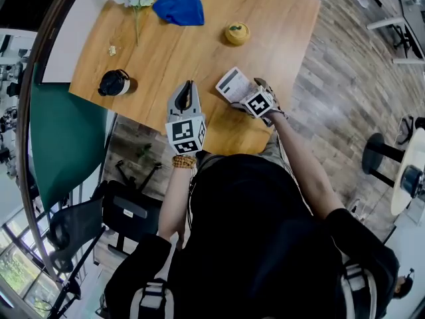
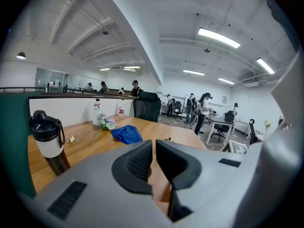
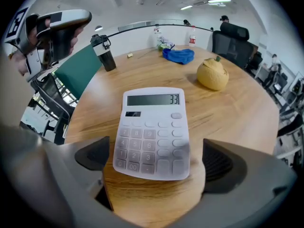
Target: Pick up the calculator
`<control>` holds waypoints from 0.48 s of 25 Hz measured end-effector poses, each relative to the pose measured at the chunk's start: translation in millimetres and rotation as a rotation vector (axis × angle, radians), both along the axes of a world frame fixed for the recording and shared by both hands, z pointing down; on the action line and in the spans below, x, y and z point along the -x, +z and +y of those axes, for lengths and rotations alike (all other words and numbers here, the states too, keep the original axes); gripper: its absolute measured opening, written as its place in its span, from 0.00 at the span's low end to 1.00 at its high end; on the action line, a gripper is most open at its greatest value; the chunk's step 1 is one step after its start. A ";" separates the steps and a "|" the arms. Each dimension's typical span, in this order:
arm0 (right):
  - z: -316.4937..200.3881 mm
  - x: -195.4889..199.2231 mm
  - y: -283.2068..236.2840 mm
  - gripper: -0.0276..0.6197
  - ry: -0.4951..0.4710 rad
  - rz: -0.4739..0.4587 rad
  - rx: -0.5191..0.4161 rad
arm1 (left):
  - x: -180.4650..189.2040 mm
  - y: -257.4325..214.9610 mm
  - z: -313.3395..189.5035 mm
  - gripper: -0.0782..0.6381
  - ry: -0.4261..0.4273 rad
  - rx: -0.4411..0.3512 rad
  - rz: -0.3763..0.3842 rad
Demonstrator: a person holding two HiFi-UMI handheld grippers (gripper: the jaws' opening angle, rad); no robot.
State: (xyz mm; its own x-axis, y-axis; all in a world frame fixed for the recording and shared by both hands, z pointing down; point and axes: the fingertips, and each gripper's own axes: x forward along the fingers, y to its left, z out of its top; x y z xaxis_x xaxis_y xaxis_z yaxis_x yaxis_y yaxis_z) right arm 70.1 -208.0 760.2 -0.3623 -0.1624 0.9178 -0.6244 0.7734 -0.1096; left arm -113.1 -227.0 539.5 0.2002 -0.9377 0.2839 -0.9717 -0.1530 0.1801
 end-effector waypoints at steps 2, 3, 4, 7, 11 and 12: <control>-3.2 -0.3 2.6 0.98 0.013 -0.002 0.002 | -1.4 0.5 -0.6 0.17 0.006 0.002 -0.002; -4.5 -0.3 4.5 0.98 0.018 -0.001 0.005 | -1.3 0.0 -1.1 0.17 0.008 0.001 -0.004; -4.7 -1.1 7.4 0.98 0.022 0.004 0.012 | -0.9 -0.1 -1.1 0.17 0.008 0.002 -0.007; -1.9 -5.9 17.0 0.98 0.029 0.020 0.035 | -1.0 -2.7 -1.8 0.17 0.011 -0.005 -0.014; -1.1 -6.6 18.9 0.98 0.034 0.026 0.042 | 2.6 1.3 -1.4 0.17 0.004 0.013 -0.021; -1.1 -6.3 19.0 0.98 0.033 0.029 0.043 | 2.4 2.0 -1.5 0.17 0.005 0.013 -0.020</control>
